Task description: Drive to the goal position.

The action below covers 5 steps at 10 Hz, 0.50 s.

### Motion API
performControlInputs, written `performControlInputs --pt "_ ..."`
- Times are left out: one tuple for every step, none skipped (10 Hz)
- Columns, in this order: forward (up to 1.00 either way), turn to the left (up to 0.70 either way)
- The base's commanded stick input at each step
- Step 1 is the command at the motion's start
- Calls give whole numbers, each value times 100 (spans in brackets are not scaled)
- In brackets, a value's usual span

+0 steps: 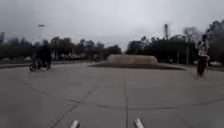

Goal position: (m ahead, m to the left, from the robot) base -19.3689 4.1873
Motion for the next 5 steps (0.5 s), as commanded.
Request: performControlInputs --pt "92 0" --pt "85 0" --pt "85 0" --pt "76 0" --pt "70 -5"
